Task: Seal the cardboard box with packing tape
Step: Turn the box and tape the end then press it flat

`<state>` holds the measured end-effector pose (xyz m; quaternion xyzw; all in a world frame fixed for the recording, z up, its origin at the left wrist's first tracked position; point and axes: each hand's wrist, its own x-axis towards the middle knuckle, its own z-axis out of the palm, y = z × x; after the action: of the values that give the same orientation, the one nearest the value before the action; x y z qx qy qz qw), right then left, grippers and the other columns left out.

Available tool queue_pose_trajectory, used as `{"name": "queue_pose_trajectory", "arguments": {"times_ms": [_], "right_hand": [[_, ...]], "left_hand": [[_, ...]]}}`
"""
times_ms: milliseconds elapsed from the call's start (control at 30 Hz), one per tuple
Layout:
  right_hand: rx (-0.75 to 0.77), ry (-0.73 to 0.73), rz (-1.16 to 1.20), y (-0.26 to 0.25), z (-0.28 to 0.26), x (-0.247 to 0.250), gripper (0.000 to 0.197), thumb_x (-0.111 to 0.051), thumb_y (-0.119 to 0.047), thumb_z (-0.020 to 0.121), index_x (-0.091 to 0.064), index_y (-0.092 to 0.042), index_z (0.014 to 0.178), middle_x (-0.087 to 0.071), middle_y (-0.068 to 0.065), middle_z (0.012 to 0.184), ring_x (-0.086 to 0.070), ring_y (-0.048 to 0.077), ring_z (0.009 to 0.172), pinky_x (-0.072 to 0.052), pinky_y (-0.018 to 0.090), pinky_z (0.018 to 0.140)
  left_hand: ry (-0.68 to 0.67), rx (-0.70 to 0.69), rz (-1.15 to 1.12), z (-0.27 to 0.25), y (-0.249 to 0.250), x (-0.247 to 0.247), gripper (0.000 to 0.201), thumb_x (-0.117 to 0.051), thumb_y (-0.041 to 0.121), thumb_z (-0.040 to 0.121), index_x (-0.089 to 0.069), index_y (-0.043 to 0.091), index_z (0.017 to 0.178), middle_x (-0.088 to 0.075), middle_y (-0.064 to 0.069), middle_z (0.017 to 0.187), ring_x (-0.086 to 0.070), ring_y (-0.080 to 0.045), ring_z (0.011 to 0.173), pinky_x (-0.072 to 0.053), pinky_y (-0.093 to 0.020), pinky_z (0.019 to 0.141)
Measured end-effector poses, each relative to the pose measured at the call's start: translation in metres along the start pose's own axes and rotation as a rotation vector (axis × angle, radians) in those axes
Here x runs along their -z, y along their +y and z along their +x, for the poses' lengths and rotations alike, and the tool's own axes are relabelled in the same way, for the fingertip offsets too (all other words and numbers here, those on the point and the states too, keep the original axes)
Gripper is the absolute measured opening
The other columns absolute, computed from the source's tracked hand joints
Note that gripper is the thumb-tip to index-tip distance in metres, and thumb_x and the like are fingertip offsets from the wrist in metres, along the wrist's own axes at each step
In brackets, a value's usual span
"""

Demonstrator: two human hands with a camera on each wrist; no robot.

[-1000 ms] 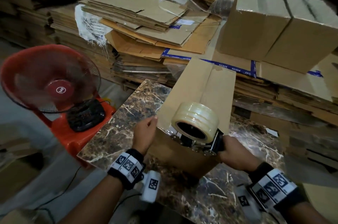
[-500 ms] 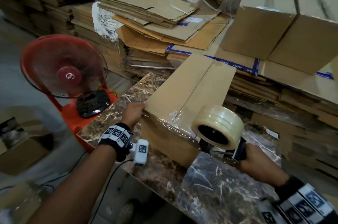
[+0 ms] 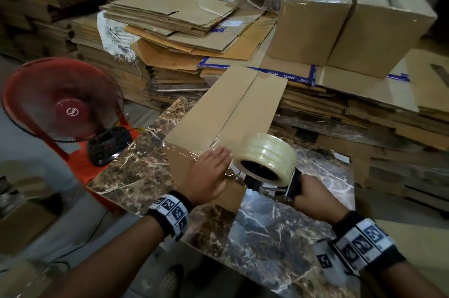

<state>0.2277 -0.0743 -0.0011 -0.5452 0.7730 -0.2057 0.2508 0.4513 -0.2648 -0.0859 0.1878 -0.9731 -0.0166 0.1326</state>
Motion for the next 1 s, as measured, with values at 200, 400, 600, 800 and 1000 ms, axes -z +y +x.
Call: {"name": "queue_pose_trajectory", "arguments": {"times_ms": [200, 400, 600, 800, 1000], "right_hand": [[0.019, -0.017, 0.177, 0.005, -0.028, 0.009, 0.023, -0.074, -0.023, 0.078, -0.056, -0.037, 0.075, -0.062, -0.039, 0.059, -0.059, -0.017, 0.061, -0.040, 0.004, 0.053], [-0.066, 0.019, 0.173, 0.037, -0.051, 0.004, 0.018, -0.071, -0.026, 0.075, -0.059, -0.040, 0.073, -0.062, -0.039, 0.059, -0.059, -0.017, 0.062, -0.045, 0.005, 0.058], [-0.107, -0.059, 0.160, 0.048, -0.015, -0.029, 0.020, -0.075, -0.036, 0.079, -0.069, -0.019, 0.087, -0.070, -0.002, 0.067, -0.060, 0.008, 0.056, -0.047, 0.028, 0.055], [-0.490, -0.128, 0.325, 0.099, -0.016, -0.045, 0.010, -0.072, -0.012, 0.072, -0.069, -0.003, 0.076, -0.061, 0.005, 0.051, -0.053, 0.018, 0.043, -0.043, 0.027, 0.047], [-0.800, -0.204, 0.916, 0.117, -0.011, -0.113, 0.011, -0.063, -0.004, 0.088, -0.060, 0.003, 0.080, -0.061, 0.017, 0.057, -0.063, 0.029, 0.045, -0.052, 0.032, 0.050]], "left_hand": [[0.126, -0.024, -0.015, 0.002, -0.007, -0.006, 0.062, -0.069, 0.020, 0.083, -0.049, 0.008, 0.141, -0.052, -0.011, 0.145, -0.048, -0.027, 0.135, -0.031, -0.046, 0.114], [0.168, 0.025, -0.083, 0.002, -0.004, -0.012, 0.064, -0.071, 0.015, 0.083, -0.048, 0.011, 0.142, -0.050, -0.008, 0.148, -0.044, -0.025, 0.138, -0.025, -0.039, 0.116], [0.142, 0.023, -0.094, 0.003, -0.006, -0.011, 0.058, -0.069, 0.018, 0.086, -0.050, 0.010, 0.141, -0.051, -0.009, 0.147, -0.046, -0.025, 0.137, -0.036, -0.044, 0.114], [0.153, 0.039, -0.121, 0.003, -0.004, -0.009, 0.061, -0.074, 0.013, 0.082, -0.053, 0.009, 0.138, -0.054, -0.010, 0.144, -0.049, -0.028, 0.134, -0.041, -0.048, 0.110], [0.198, 0.042, -0.110, 0.003, -0.001, -0.009, 0.056, -0.069, 0.014, 0.084, -0.054, 0.007, 0.137, -0.054, -0.011, 0.143, -0.049, -0.029, 0.133, -0.039, -0.047, 0.111]]}}
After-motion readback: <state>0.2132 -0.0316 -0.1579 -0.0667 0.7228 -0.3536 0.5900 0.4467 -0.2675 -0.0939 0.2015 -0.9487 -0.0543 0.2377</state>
